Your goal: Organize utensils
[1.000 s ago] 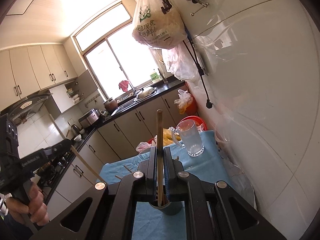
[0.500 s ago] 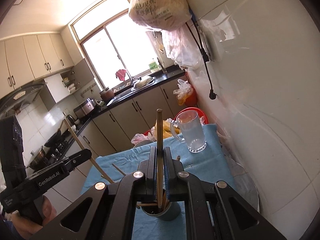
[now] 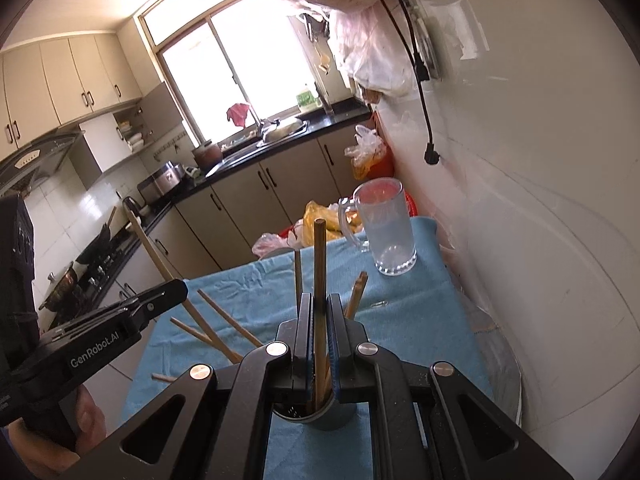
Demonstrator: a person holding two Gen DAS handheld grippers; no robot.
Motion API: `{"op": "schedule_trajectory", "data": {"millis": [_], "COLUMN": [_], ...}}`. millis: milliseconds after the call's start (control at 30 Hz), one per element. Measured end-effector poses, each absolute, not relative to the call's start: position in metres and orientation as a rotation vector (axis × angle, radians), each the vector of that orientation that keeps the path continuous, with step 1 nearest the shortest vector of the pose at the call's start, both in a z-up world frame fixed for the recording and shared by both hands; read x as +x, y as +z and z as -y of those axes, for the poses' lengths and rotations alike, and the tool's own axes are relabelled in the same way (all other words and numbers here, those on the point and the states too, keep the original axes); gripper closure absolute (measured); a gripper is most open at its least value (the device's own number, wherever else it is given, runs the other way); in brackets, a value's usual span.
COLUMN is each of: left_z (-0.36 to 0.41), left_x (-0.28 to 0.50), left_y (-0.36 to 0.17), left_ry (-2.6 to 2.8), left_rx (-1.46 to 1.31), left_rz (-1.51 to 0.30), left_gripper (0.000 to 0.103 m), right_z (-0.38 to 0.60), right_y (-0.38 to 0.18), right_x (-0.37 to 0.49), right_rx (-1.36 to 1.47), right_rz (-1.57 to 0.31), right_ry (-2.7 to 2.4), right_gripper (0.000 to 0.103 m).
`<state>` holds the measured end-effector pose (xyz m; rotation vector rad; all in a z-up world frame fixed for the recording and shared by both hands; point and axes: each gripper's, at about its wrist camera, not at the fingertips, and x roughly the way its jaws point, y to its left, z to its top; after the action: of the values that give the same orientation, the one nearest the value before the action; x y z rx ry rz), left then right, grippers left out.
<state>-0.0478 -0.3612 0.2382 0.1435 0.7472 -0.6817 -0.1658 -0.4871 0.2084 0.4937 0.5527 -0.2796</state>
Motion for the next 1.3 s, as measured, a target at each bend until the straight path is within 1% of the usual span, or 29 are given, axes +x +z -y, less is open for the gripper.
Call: {"op": "schedule_trajectory", "data": {"millis": [300,400,433,467,533,633,667,700,767,800,833,900,933,967,1000,1033,1067,1100,1133,1167,1300], "left_z": [0.362,0.362,0.361,0.36,0.355,0.348,0.345,0.341,0.335,0.333,0.329,0.322,0.318,0.315,0.31,0.306,0.302,0.297,0.294,0.289,0.275], "left_x": [-0.045,-0.044,-0.043,-0.043,-0.043,-0.042,-0.043,-0.044,-0.048,-0.05,-0.052,-0.056,-0.057,-0.059,-0.061,-0.064,-0.066,-0.069,-0.071,-0.073,-0.079], "left_y": [0.233,0.234,0.235,0.236,0.24,0.247,0.251,0.255,0.264,0.267,0.271,0.28,0.282,0.285,0.286,0.288,0.289,0.29,0.29,0.291,0.289], "left_ry": [-0.681,-0.678,-0.676,-0.671,-0.662,-0.654,-0.65,-0.644,-0.635,-0.63,-0.623,-0.606,-0.6,-0.592,-0.578,-0.563,-0.548,-0.532,-0.522,-0.51,-0.467], "left_rx": [0.149,0.142,0.139,0.135,0.122,0.099,0.091,0.083,0.072,0.068,0.064,0.061,0.057,0.054,0.055,0.056,0.054,0.054,0.055,0.062,0.079], "left_rz": [-0.761,-0.763,-0.763,-0.759,-0.745,-0.737,-0.731,-0.721,-0.695,-0.683,-0.664,-0.631,-0.624,-0.616,-0.605,-0.591,-0.575,-0.559,-0.55,-0.546,-0.545], "left_gripper": [0.096,0.095,0.091,0.082,0.074,0.073,0.071,0.07,0.058,0.056,0.055,0.05,0.045,0.036,0.031,0.022,0.018,0.017,0.011,0.007,0.006], "right_z": [0.491,0.491,0.491,0.491,0.49,0.49,0.49,0.49,0.49,0.49,0.489,0.487,0.486,0.484,0.483,0.482,0.48,0.478,0.476,0.474,0.464], "right_y": [0.201,0.202,0.203,0.204,0.206,0.21,0.212,0.215,0.219,0.221,0.224,0.228,0.229,0.231,0.232,0.233,0.234,0.235,0.236,0.237,0.238], "right_x": [-0.165,-0.165,-0.166,-0.167,-0.171,-0.175,-0.177,-0.18,-0.186,-0.189,-0.193,-0.2,-0.202,-0.205,-0.207,-0.21,-0.213,-0.216,-0.22,-0.223,-0.233], "right_rx": [0.53,0.528,0.528,0.529,0.532,0.536,0.537,0.537,0.533,0.532,0.531,0.527,0.525,0.523,0.524,0.525,0.522,0.518,0.513,0.511,0.503], "right_rz": [-0.584,-0.584,-0.582,-0.579,-0.574,-0.564,-0.561,-0.557,-0.547,-0.542,-0.534,-0.52,-0.519,-0.522,-0.522,-0.521,-0.52,-0.52,-0.519,-0.517,-0.526], "right_ry": [-0.285,-0.289,-0.291,-0.292,-0.296,-0.304,-0.309,-0.316,-0.336,-0.343,-0.357,-0.378,-0.387,-0.398,-0.402,-0.406,-0.413,-0.424,-0.435,-0.439,-0.47], "right_gripper": [0.095,0.095,0.095,0.095,0.095,0.095,0.094,0.091,0.078,0.065,0.055,0.049,0.045,0.043,0.038,0.033,0.03,0.024,0.021,0.02,0.013]}}
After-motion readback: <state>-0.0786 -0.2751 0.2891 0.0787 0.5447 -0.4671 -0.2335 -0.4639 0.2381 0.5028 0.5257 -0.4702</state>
